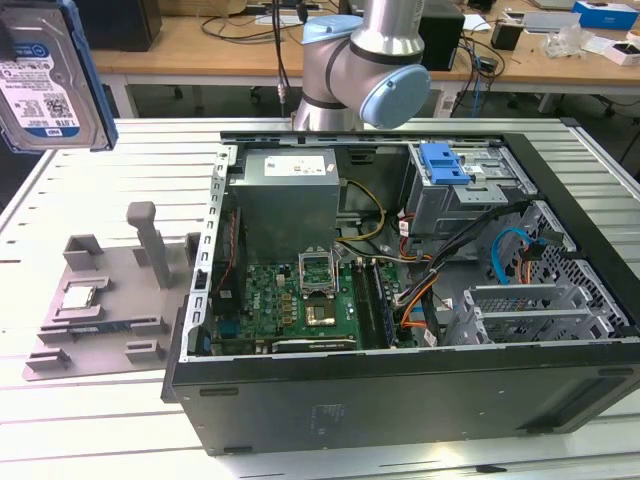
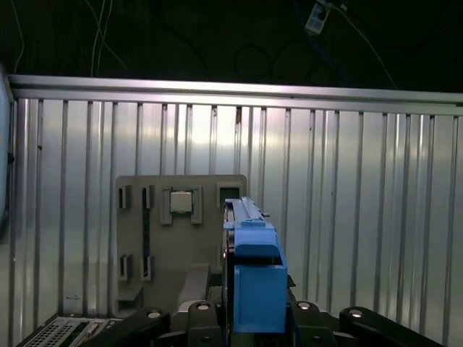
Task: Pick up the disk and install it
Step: 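Pick up the disk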
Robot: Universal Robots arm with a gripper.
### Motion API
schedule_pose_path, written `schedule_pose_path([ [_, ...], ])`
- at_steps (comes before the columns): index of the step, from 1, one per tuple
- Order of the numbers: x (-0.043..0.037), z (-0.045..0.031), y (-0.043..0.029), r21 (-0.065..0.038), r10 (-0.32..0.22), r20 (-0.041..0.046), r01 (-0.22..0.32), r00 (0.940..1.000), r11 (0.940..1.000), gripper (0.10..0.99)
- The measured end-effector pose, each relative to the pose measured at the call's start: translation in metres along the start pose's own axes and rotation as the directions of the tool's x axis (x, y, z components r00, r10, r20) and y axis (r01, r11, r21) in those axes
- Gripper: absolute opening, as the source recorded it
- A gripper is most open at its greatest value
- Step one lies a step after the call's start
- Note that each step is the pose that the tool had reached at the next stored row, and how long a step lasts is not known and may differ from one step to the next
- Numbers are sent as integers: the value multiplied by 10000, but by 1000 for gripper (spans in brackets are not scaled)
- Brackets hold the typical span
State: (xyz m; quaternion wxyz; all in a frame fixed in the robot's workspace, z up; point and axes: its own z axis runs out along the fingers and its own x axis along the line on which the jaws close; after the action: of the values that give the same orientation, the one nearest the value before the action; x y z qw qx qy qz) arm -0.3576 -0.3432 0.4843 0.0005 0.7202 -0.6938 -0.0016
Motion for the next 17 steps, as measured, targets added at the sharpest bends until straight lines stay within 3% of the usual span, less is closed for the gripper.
schedule_pose_path([
  [7,-1,-118,0,-2,0,0,0,10000,10000,365],
  [17,-3,-342,1,-1,0,0,0,10000,10000,365],
])
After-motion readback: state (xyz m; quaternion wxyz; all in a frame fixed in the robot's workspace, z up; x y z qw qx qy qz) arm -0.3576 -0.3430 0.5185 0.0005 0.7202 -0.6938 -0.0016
